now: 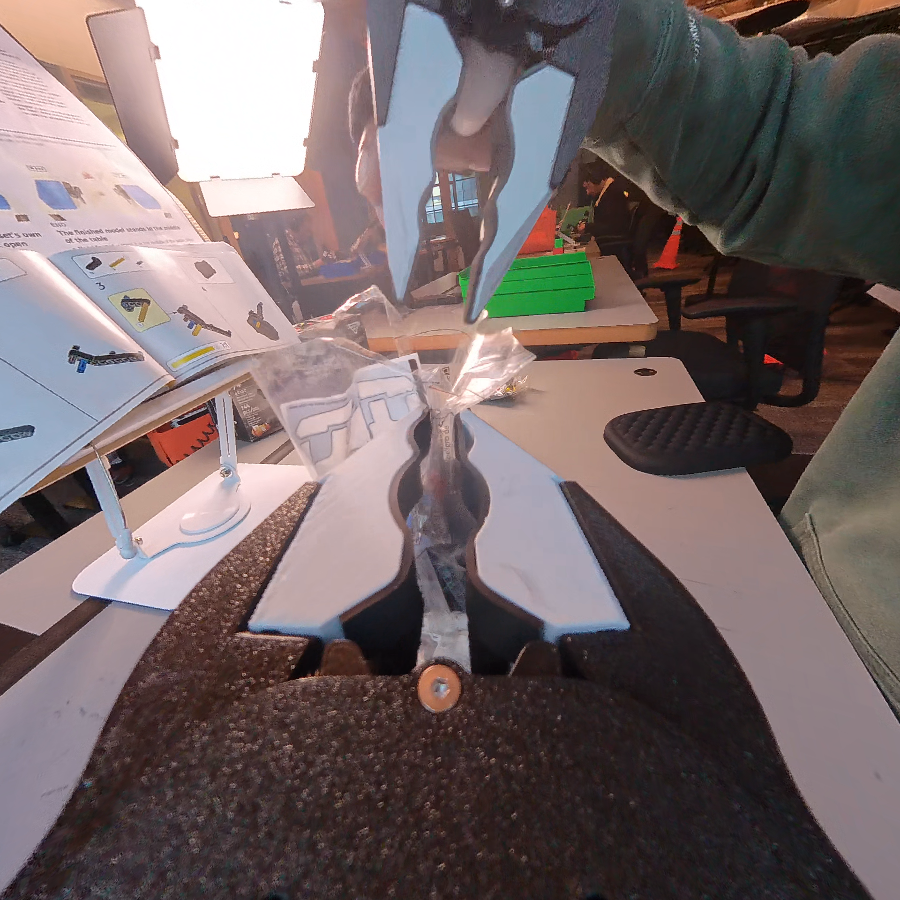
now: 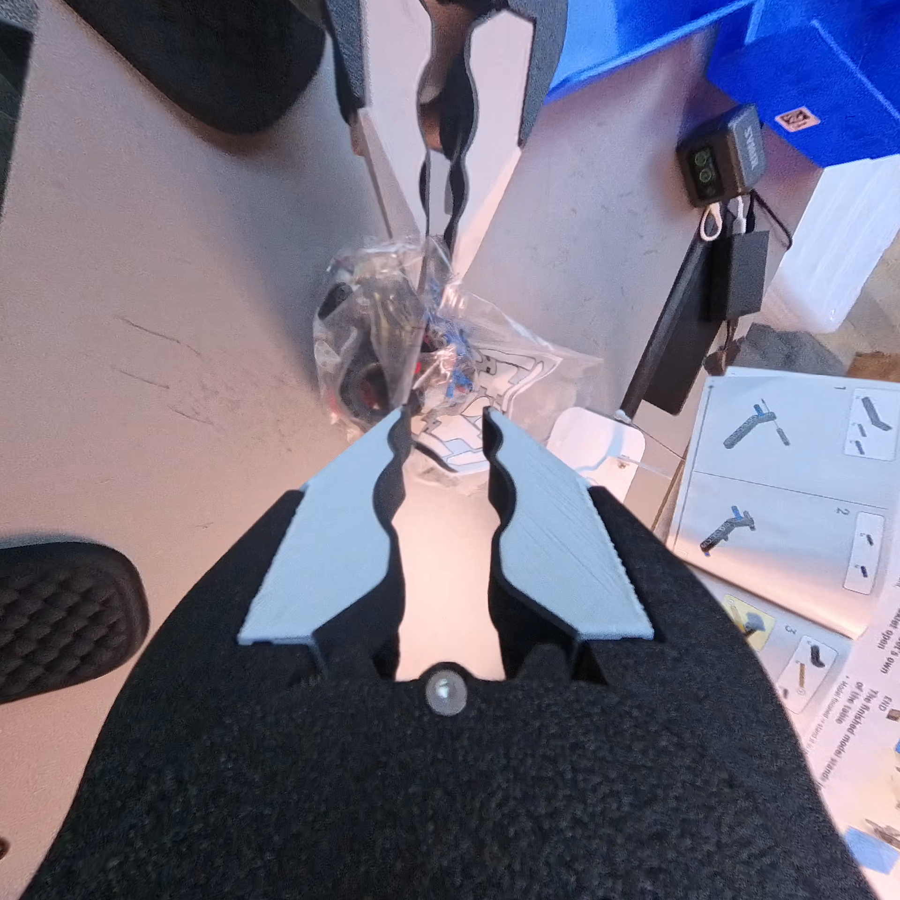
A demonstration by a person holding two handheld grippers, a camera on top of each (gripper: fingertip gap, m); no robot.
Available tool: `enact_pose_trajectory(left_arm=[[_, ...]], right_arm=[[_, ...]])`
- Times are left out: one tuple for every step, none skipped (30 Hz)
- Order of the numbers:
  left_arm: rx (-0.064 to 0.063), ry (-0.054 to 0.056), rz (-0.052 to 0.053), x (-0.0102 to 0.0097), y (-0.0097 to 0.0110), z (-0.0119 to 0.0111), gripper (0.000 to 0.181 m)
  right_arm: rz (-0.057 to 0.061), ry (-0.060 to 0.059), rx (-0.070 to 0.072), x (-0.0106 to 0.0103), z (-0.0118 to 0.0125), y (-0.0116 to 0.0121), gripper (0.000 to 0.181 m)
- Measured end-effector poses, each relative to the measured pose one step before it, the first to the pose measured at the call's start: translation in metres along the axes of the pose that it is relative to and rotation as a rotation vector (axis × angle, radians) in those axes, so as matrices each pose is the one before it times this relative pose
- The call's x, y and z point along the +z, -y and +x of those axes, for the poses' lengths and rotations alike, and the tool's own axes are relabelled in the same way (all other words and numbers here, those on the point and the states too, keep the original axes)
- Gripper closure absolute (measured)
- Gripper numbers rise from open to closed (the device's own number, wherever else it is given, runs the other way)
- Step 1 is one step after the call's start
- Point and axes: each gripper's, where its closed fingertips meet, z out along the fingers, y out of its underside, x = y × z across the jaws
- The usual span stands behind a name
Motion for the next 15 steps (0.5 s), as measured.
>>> enact_pose_trajectory(left_arm=[[-0.0006,-0.0042,0.0035,-0.00120,0.00027,0.00066,0.174],[0.0011,-0.0058,0.0038,-0.00131,0.00064,0.00090,0.174],[0.0029,-0.0069,0.0048,-0.00110,0.00092,0.00119,0.174],[0.0005,-0.0051,0.0049,-0.00067,0.00097,0.00081,0.175],[-0.0022,-0.0058,0.0041,-0.00042,0.00077,0.00062,0.175],[-0.0015,0.0005,0.0020,-0.00025,0.00046,-0.00035,0.176],[-0.0007,0.0018,0.0005,-0.00037,-0.00002,-0.00033,0.176],[-0.0026,0.0023,0.0002,-0.00060,-0.00048,-0.00057,0.176],[-0.0038,0.0040,-0.0013,-0.00098,-0.00081,-0.00103,0.176],[-0.0029,0.0029,-0.0031,-0.00107,-0.00129,-0.00105,0.176],[-0.0049,-0.0080,0.0035,-0.00130,0.00007,0.00046,0.176],[-0.0068,-0.0063,0.0044,-0.00097,0.00079,0.00030,0.176],[-0.0018,-0.0015,0.0012,-0.00069,0.00064,-0.00043,0.176],[-0.0007,0.0015,-0.0040,-0.00044,-0.00033,-0.00099,0.176],[-0.0024,-0.0008,-0.0009,-0.00050,-0.00009,-0.00062,0.176]], right_arm=[[0.0186,0.0115,-0.0092,-0.00683,-0.00575,0.00149,0.148],[-0.0085,0.0060,-0.0169,-0.00325,-0.00586,-0.00207,0.138],[-0.0198,-0.0037,-0.0269,0.00090,-0.00453,-0.00410,0.133],[-0.0179,0.0045,-0.0222,0.00515,-0.00538,-0.00414,0.129],[-0.0202,0.0041,-0.0137,0.00838,-0.00453,-0.00400,0.128],[-0.0264,-0.0028,-0.0168,0.00989,-0.00324,-0.00456,0.128],[-0.0342,-0.0190,-0.0208,0.00914,-0.00035,-0.00511,0.134],[-0.0465,-0.0304,-0.0206,0.00749,0.00229,-0.00696,0.155],[-0.0392,-0.0150,-0.0284,0.00470,0.00060,-0.00610,0.172],[0.0057,0.0031,-0.0187,0.00060,-0.00087,-0.00041,0.181],[0.0198,0.0134,0.0120,-0.00239,0.00009,0.00139,0.181],[0.0170,0.0279,0.0237,-0.00346,-0.00095,0.00125,0.181],[0.0129,0.0187,0.0158,-0.00301,-0.00036,0.00138,0.181],[0.0015,-0.0021,-0.0014,-0.00205,0.00151,-0.00001,0.181],[-0.0058,-0.0114,-0.0095,-0.00150,0.00232,-0.00089,0.181]])
